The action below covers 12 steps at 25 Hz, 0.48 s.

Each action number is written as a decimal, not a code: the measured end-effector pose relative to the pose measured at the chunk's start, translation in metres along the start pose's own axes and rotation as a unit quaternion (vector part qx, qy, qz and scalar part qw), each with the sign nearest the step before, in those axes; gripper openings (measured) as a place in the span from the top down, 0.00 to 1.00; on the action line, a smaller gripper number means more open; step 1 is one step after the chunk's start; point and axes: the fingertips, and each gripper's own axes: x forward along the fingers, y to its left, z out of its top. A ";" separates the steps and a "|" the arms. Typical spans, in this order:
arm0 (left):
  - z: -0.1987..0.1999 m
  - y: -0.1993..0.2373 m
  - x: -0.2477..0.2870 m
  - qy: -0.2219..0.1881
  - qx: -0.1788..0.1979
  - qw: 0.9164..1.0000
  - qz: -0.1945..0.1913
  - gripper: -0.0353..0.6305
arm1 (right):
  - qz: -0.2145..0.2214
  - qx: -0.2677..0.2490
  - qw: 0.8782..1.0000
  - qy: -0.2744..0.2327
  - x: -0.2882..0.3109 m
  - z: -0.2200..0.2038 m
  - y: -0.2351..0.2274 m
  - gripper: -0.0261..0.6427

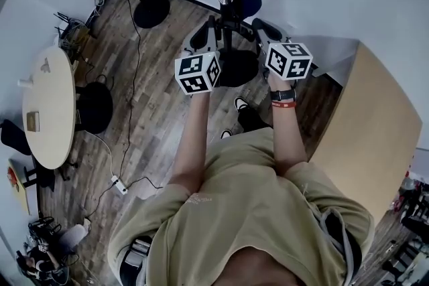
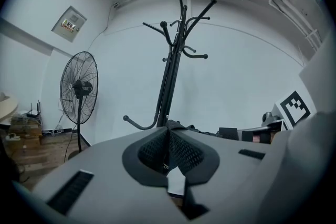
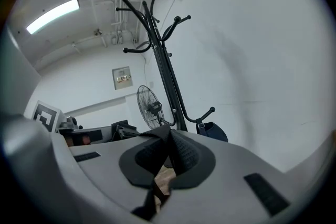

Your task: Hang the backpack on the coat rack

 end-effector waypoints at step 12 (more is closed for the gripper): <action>-0.002 0.011 0.049 0.014 0.007 1.000 0.008 0.91 | 0.010 0.007 1.000 0.010 0.052 0.012 -0.031 0.94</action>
